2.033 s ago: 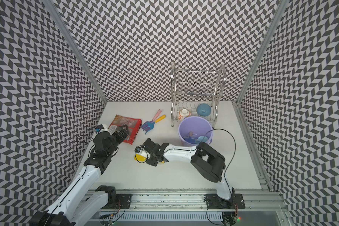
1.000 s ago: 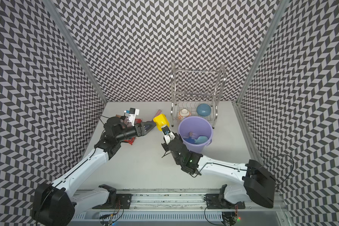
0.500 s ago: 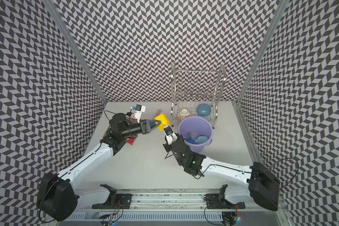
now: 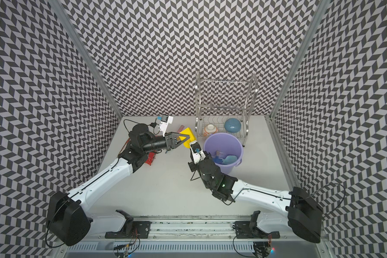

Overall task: Organize the gardening tools
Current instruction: Pick up the gardening tool from the center of the board, then place the gardening tool in the container.

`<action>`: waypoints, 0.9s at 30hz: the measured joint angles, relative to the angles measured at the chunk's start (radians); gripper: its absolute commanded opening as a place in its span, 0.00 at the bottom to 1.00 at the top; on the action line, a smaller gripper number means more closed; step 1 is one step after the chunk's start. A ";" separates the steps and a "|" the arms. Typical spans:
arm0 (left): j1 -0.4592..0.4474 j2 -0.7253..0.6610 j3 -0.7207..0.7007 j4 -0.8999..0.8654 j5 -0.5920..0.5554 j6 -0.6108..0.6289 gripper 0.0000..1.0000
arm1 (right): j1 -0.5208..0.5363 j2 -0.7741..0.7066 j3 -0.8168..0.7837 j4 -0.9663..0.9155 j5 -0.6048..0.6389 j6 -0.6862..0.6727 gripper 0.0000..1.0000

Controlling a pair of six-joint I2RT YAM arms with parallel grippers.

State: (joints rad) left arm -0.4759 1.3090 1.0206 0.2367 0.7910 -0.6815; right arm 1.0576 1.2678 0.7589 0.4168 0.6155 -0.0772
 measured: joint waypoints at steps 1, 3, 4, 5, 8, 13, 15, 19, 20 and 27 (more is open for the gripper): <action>-0.001 0.001 0.005 -0.005 -0.002 0.003 0.00 | 0.000 0.000 0.000 0.002 0.002 0.000 0.13; -0.002 0.005 0.013 -0.011 -0.003 0.008 0.00 | -0.001 0.000 0.000 0.007 0.006 -0.001 0.18; -0.002 0.007 0.016 -0.013 -0.003 0.008 0.00 | -0.002 0.000 0.001 0.008 0.007 0.000 0.25; -0.002 0.011 0.020 -0.014 -0.003 0.008 0.00 | -0.003 0.000 0.001 0.008 0.009 -0.002 0.33; -0.002 0.026 0.033 -0.014 -0.019 0.009 0.00 | -0.006 -0.002 0.001 0.003 0.014 -0.008 0.52; -0.002 0.040 0.054 -0.016 -0.039 0.013 0.00 | -0.008 -0.021 0.001 -0.010 0.025 -0.008 0.74; -0.002 0.044 0.070 -0.016 -0.046 0.016 0.00 | -0.010 -0.040 0.001 -0.019 0.026 -0.002 0.97; -0.002 0.054 0.107 -0.013 -0.066 0.026 0.00 | -0.023 -0.093 -0.005 -0.034 0.026 0.015 1.00; -0.002 0.057 0.116 -0.013 -0.073 0.032 0.00 | -0.028 -0.108 -0.005 -0.040 0.027 0.020 1.00; -0.051 0.123 0.245 -0.050 -0.198 0.124 0.00 | -0.073 -0.214 -0.015 -0.117 0.088 0.097 1.00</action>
State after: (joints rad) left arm -0.5270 1.4322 1.2652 0.1871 0.5926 -0.5579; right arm 0.9848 1.0538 0.7437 0.2993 0.7036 0.0196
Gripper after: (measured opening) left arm 0.018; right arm 0.997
